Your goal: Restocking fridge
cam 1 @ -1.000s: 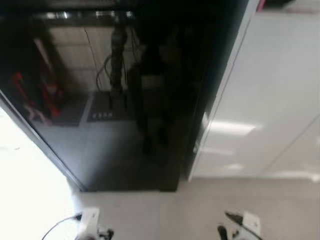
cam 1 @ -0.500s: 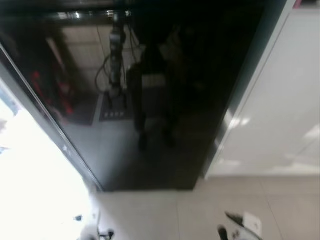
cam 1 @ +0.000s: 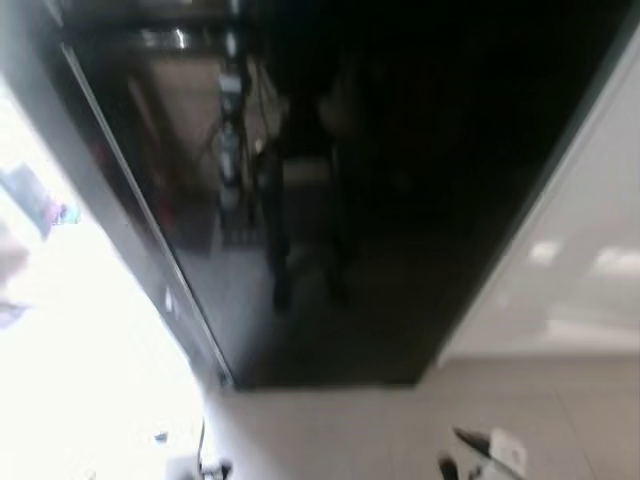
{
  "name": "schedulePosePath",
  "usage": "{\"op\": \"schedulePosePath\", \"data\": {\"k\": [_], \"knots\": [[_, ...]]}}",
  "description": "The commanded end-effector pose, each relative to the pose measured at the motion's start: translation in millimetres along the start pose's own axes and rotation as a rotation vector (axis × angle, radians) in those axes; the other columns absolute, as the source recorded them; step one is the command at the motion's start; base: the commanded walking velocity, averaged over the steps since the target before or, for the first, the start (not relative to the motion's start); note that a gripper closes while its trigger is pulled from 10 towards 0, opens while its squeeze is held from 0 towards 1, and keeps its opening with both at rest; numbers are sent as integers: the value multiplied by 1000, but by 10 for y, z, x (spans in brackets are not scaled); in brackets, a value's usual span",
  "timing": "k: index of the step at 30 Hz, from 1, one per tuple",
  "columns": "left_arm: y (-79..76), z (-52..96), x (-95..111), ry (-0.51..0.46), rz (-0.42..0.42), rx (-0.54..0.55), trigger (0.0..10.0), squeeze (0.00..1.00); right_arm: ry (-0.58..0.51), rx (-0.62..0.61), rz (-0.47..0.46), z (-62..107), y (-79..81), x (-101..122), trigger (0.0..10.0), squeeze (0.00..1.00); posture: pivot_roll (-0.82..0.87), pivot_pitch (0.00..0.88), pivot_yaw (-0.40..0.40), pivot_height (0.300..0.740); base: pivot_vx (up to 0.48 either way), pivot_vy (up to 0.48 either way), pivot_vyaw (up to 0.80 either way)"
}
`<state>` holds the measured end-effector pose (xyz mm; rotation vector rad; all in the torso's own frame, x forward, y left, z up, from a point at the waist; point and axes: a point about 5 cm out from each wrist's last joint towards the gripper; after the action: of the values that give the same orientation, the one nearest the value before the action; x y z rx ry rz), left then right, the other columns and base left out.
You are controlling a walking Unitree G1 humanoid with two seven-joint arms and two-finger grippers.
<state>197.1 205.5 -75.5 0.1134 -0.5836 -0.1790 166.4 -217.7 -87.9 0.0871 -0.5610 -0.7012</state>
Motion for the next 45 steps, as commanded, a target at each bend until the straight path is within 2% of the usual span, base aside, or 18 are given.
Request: {"op": "schedulePosePath", "data": {"k": [1, 20, 45], "knots": [[48, 16, -92, 28, -10, 9, 10000, 0, 3, 11, -1, -6, 52, -24, 10000, 0, 49, 38, -34, 740, 0, 379, 0], [52, 21, -120, 35, -19, 10, 10000, 0, 10, 10, 2, -3, 43, -53, 10000, 0, 56, 0, -26, 740, 0, 379, 0], [54, 22, -124, 33, -13, 11, 10000, 0, 18, 9, 30, -2, 40, -57, 10000, 0, 64, 4, -25, 740, 0, 379, 0]]}}
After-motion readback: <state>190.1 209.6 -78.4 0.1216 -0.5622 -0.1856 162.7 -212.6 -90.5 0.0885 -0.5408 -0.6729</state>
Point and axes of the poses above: a point about 5 cm out from each wrist's last joint towards the gripper, its own z axis pointing back from the gripper into the wrist, its own x axis along the axis of the wrist's last joint, y = z × x, and after that the axes turned 13 degrees about -z, right-handed
